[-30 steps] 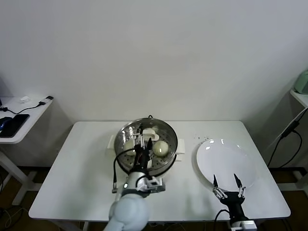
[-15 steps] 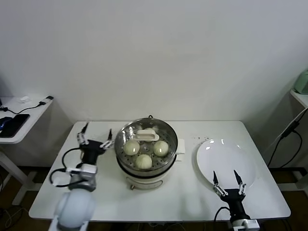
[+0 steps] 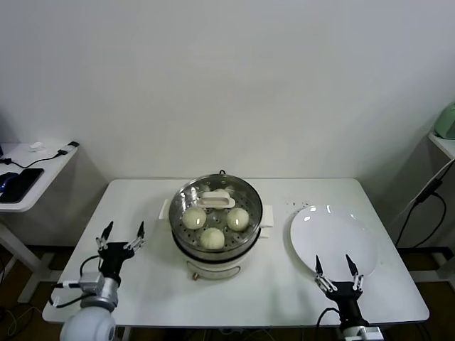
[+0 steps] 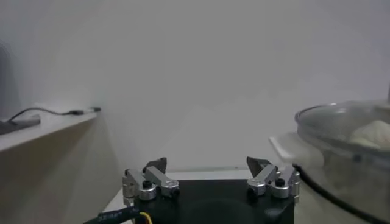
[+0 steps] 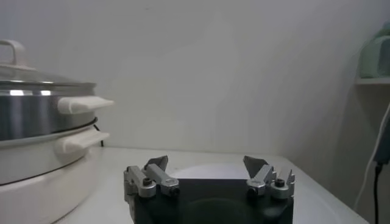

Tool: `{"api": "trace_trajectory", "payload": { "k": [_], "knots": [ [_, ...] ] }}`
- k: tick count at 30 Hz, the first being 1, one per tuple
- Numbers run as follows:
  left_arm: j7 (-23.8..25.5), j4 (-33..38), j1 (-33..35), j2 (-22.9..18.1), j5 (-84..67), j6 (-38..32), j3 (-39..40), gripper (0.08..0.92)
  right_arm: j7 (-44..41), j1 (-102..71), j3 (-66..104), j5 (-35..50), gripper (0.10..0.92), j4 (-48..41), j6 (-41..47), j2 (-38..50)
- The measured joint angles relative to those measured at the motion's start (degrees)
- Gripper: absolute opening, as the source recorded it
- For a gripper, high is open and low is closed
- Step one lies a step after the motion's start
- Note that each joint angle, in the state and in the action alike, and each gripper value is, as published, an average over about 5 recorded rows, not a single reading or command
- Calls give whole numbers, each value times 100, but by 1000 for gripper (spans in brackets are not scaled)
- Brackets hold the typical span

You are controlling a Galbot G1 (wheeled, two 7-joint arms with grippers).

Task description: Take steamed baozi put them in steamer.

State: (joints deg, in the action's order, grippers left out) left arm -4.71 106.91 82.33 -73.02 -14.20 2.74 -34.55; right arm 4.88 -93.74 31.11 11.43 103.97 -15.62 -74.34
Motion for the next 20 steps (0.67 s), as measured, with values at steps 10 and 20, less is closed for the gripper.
{"api": "trace_trajectory", "payload": {
  "k": [10,20],
  "knots": [
    [78,-414,159,52,-180,-642,52,823,-14,-11,-8,71,823,-23,-35,-8],
    [99,-584,285,58,-207,-919,100,823,-31,-15,-21,116,823,-43,-37,-6]
  ]
}}
